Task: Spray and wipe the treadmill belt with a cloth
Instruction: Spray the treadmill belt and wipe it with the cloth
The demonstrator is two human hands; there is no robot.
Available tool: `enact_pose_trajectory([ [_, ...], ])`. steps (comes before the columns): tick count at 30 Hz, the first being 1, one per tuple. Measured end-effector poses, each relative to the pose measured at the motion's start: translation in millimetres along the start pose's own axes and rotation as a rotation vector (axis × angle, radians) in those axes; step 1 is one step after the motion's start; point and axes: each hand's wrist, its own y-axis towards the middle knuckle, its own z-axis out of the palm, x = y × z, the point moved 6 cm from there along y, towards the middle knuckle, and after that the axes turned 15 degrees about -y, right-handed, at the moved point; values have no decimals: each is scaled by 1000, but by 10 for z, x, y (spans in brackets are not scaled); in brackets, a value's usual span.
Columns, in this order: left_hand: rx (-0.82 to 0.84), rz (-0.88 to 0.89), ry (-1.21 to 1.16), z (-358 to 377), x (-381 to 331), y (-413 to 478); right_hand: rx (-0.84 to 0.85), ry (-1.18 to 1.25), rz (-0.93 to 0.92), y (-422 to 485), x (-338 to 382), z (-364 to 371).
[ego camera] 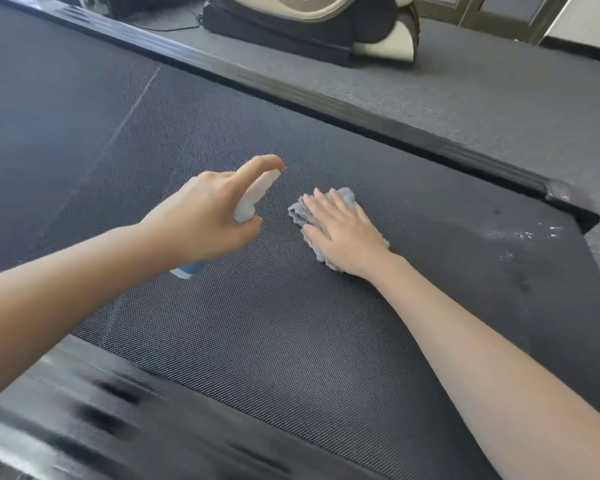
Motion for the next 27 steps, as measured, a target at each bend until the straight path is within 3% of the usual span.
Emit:
enact_pose_trajectory([
  [5, -9, 22, -8, -38, 0, -20, 12, 56, -120, -931, 76, -28],
  [10, -16, 0, -13, -17, 66, -17, 134, 104, -134, -1607, 102, -79],
  [19, -12, 5, 12, 16, 53, 43, 124, 8, -167, -586, 114, -3],
  [27, -24, -29, -16, -60, 27, -50, 70, 17, -179, -735, 99, -49],
])
